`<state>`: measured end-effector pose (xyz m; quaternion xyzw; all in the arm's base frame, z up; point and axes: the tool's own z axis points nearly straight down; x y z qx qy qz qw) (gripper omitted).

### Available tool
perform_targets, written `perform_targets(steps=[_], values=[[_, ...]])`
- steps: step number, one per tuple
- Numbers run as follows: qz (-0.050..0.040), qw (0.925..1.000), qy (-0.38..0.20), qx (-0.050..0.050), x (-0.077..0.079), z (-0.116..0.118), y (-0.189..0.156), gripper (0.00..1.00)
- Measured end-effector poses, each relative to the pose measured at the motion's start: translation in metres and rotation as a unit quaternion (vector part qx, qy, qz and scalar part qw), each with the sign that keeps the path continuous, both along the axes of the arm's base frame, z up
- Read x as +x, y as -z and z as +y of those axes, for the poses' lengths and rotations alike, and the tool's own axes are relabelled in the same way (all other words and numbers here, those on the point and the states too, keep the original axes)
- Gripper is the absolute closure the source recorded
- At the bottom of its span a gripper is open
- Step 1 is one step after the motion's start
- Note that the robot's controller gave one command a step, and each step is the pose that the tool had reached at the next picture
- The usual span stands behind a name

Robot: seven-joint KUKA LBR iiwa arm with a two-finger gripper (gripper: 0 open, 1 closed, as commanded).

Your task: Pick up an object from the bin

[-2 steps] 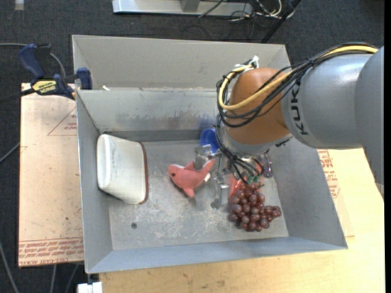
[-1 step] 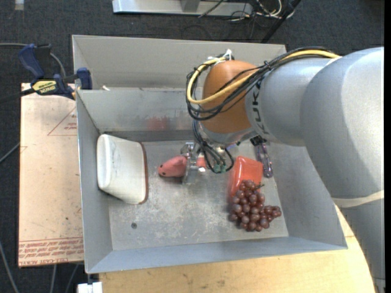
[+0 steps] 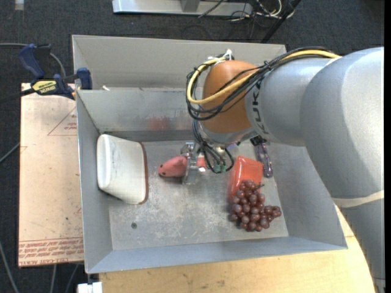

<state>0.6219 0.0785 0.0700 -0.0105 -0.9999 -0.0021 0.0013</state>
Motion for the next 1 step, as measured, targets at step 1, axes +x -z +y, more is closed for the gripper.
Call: perform_targets(steps=[1], values=[[-0.0043,1.0,-0.007,0.001,0.0021,-0.0007,-0.1594,1.0]])
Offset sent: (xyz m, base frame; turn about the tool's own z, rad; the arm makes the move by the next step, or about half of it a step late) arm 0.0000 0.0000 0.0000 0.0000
